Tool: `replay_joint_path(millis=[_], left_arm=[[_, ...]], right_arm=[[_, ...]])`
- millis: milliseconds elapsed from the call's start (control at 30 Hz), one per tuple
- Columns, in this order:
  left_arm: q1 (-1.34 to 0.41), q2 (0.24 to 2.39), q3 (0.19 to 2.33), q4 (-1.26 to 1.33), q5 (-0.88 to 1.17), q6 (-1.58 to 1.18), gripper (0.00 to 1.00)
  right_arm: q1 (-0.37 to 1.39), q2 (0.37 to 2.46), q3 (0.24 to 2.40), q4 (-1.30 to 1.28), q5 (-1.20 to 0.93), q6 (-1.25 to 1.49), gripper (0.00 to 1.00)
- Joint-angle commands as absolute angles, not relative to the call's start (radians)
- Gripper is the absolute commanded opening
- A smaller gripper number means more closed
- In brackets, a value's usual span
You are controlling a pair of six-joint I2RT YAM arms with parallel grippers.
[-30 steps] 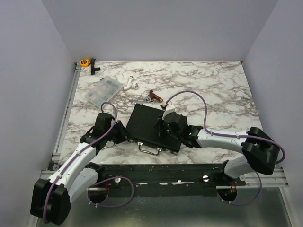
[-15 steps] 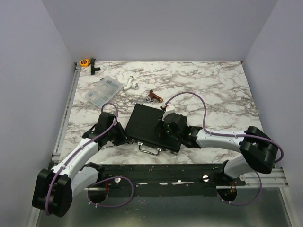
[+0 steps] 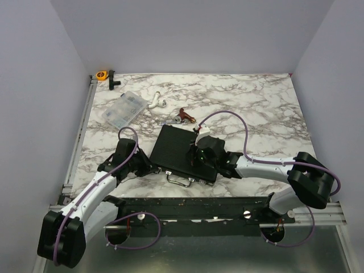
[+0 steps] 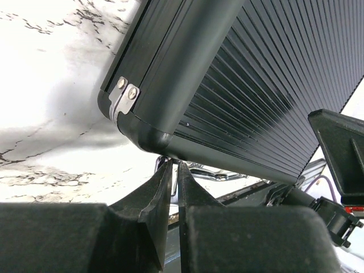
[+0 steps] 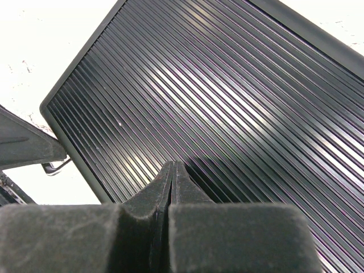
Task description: Pack up texas hold em set
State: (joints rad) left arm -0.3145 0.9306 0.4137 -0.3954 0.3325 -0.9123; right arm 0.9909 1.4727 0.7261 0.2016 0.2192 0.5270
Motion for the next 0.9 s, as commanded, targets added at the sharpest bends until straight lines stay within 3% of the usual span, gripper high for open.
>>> replay_joint_path(millis=[0, 367, 733, 800, 867], left_arm=[[-0.319, 0.911, 0.335, -0.515, 0.232, -0.956, 0.10], [-0.378, 0.858, 0.309, -0.526, 0.208, -1.006, 0.10], [-0.416, 0.724, 0.264, -0.454, 0.164, -1.061, 0.19], [-0.439, 0.617, 0.284, -0.472, 0.112, -1.044, 0.26], [-0.446, 0.531, 0.310, -0.489, 0.057, -1.028, 0.39]], right_arm=[[0.991, 1.481, 0.718, 0.222, 0.209, 0.530, 0.01], [0.990, 1.464, 0.702, 0.230, 0.181, 0.535, 0.01], [0.990, 1.410, 0.673, 0.213, 0.151, 0.516, 0.01], [0.990, 1.390, 0.669, 0.200, 0.163, 0.514, 0.01], [0.989, 1.366, 0.659, 0.194, 0.180, 0.516, 0.01]])
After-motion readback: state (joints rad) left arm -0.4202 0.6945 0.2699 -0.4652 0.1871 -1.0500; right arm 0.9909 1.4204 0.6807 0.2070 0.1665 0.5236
